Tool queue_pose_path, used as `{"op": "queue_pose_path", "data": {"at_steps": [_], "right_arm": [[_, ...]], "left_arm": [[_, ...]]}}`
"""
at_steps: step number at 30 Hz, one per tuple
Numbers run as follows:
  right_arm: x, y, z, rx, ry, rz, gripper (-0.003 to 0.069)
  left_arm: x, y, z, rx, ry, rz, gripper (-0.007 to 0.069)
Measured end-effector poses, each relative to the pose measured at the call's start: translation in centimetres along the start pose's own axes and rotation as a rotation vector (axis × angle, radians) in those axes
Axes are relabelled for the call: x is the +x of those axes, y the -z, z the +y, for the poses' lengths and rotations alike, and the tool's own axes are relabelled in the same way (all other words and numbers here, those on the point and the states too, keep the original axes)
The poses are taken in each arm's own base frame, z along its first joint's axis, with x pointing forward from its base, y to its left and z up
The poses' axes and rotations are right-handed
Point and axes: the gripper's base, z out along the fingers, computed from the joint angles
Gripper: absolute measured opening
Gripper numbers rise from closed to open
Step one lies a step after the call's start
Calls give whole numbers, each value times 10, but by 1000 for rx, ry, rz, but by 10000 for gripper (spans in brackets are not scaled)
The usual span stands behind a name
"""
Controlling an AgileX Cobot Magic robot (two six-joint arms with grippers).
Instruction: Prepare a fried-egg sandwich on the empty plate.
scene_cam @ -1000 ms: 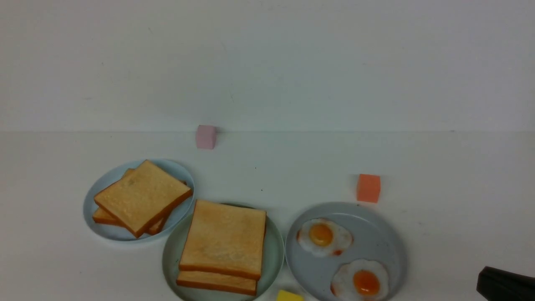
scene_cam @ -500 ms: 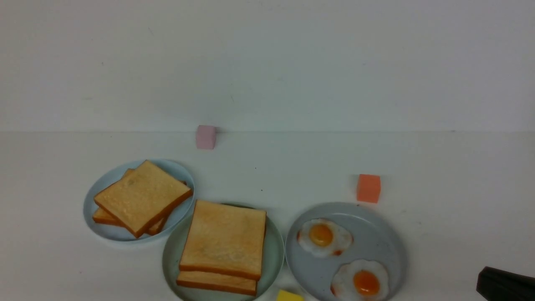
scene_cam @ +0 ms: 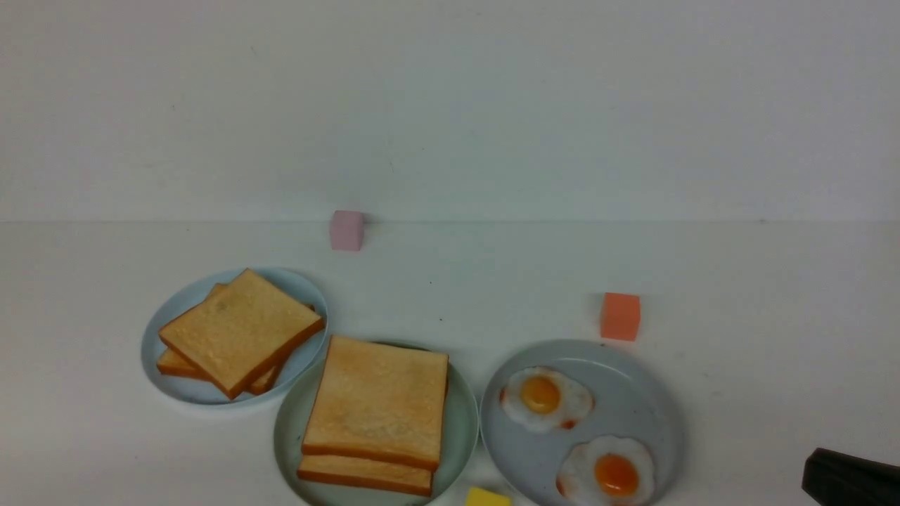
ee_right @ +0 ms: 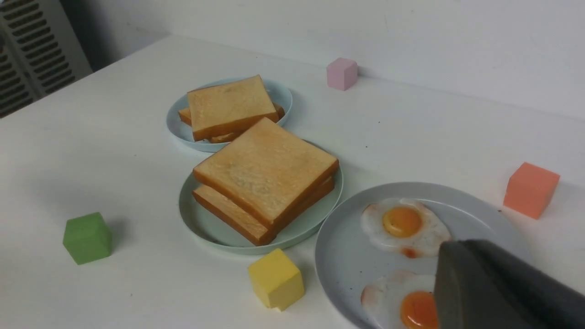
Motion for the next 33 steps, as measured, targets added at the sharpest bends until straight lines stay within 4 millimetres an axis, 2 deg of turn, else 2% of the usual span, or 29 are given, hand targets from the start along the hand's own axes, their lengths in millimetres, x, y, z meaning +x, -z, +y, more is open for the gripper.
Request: {"op": "queue_pose_path", "data": {"at_steps": [18,25,29,33], "right_arm": [[0,0,0,-1,-2,-3,46],[-1,18,-8,112,14,-69,51],[12,33,-15,253,42,-10,57],[33,37,-21,369,14,-11,63]], "left_arm": [[0,0,0,5,16,2,-13],[0,0,0,5,17,2,-13],[0,0,0,5,17,2,-11],[0,0,0,5,17,2,-9]]}}
